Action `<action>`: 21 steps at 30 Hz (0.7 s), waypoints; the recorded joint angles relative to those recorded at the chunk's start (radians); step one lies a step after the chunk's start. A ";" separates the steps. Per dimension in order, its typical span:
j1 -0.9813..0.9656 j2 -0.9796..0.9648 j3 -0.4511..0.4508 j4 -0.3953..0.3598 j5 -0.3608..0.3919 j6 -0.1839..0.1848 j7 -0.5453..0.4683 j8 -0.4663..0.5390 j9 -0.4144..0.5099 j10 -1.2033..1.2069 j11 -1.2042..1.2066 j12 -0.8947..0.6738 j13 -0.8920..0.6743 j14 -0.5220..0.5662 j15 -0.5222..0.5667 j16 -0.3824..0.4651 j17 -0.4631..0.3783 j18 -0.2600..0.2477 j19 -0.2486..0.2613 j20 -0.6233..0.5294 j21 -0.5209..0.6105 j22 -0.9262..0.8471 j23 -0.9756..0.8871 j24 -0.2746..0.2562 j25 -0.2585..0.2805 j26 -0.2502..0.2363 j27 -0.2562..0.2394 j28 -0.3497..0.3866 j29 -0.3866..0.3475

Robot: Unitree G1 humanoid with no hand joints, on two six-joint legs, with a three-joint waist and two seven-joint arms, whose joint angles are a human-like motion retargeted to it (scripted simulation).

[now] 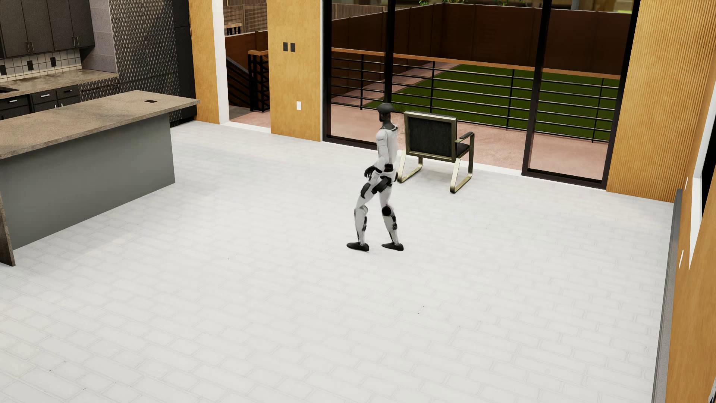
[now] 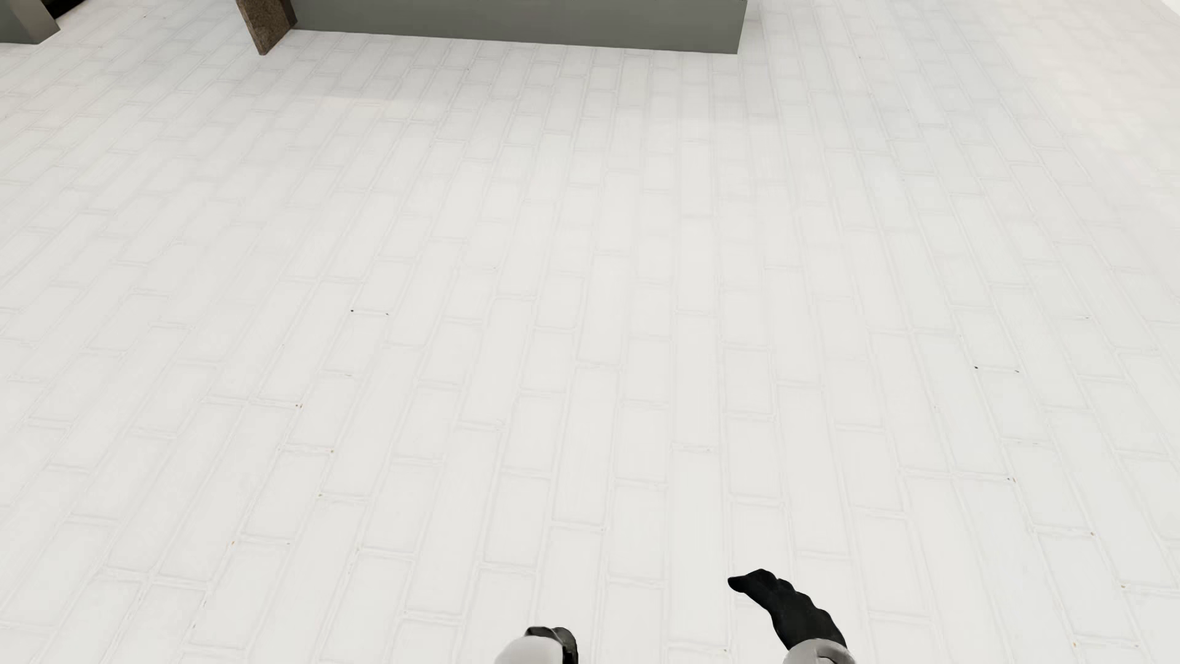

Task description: Head to the counter

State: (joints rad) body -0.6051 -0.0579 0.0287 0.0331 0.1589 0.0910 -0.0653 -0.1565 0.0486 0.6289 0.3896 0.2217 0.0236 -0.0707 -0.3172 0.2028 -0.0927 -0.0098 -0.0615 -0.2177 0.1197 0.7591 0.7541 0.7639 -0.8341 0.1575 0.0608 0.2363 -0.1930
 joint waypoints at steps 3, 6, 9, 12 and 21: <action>0.031 0.134 0.029 0.001 0.011 -0.007 0.046 0.039 -0.008 -0.445 -0.074 0.028 -0.038 0.049 -0.014 -0.007 -0.010 -0.037 0.005 0.002 0.046 0.030 -0.011 0.030 0.009 -0.010 0.000 0.007 0.013; 0.020 0.229 0.051 -0.039 -0.008 -0.023 0.030 0.072 -0.016 -0.307 -0.022 0.037 -0.025 0.145 -0.001 -0.016 -0.021 0.042 0.006 -0.006 0.087 0.079 -0.010 0.069 -0.021 -0.022 0.080 0.005 0.013; 0.088 0.221 0.057 -0.092 -0.091 -0.071 0.075 0.079 -0.027 -0.198 0.208 0.022 0.050 0.167 0.239 -0.071 -0.024 0.044 0.085 0.045 0.070 0.148 0.040 0.071 -0.011 0.006 0.159 0.011 0.025; 0.192 -0.021 0.055 -0.153 -0.229 -0.125 0.132 0.092 -0.018 -0.192 0.681 -0.033 0.098 0.065 0.605 -0.113 -0.059 0.061 0.295 0.056 0.089 0.157 0.090 0.087 0.003 -0.010 0.142 0.015 0.131; 0.515 -0.506 -0.018 -0.256 -0.348 -0.187 0.075 0.078 -0.003 -0.225 0.276 -0.338 0.239 -0.180 0.213 -0.136 -0.080 0.095 0.144 -0.068 0.014 0.134 -0.092 0.142 0.072 -0.102 0.108 0.007 0.082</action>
State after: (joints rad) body -0.0898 -0.5642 0.0106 -0.2225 -0.1887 -0.0962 0.0095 -0.0788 0.0451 0.4036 0.6660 -0.1162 0.2625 -0.2503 -0.1046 0.0673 -0.1723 0.0852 0.0826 -0.2858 0.1336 0.8928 0.6619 0.9062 -0.7616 0.0555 0.1690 0.2429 -0.1113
